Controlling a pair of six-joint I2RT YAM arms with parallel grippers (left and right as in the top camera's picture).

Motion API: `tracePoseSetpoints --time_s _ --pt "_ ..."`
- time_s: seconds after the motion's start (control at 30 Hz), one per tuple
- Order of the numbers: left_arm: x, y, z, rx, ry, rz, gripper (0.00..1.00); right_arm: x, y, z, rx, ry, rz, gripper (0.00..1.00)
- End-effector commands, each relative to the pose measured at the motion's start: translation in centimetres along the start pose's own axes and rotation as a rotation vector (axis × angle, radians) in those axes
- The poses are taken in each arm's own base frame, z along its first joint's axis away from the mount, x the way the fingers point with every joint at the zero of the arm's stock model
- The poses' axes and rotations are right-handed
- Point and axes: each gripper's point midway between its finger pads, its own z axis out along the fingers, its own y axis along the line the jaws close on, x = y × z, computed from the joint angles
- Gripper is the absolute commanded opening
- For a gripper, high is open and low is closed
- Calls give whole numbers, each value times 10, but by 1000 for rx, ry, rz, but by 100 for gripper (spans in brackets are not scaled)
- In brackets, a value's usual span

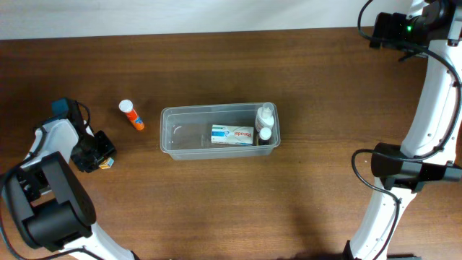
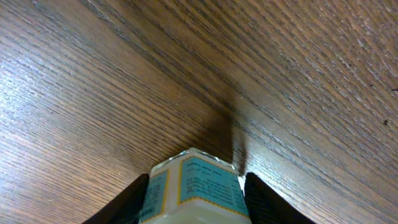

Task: Pack container
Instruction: 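Reach the left gripper to the amber pill bottle and grasp it, then carry the amber bottle with the left gripper into the container's left end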

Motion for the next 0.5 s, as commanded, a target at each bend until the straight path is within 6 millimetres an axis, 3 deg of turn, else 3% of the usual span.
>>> tracePoseSetpoints --time_s 0.0,0.23,0.47 --pt "-3 1 3 3 4 -4 46 1 -1 -4 -4 -1 11 98" --pt "-10 -2 -12 3 1 -3 41 1 -1 -4 -4 -2 11 98" --pt "-47 -13 -77 20 -68 29 41 1 -1 -4 -4 -2 11 98"
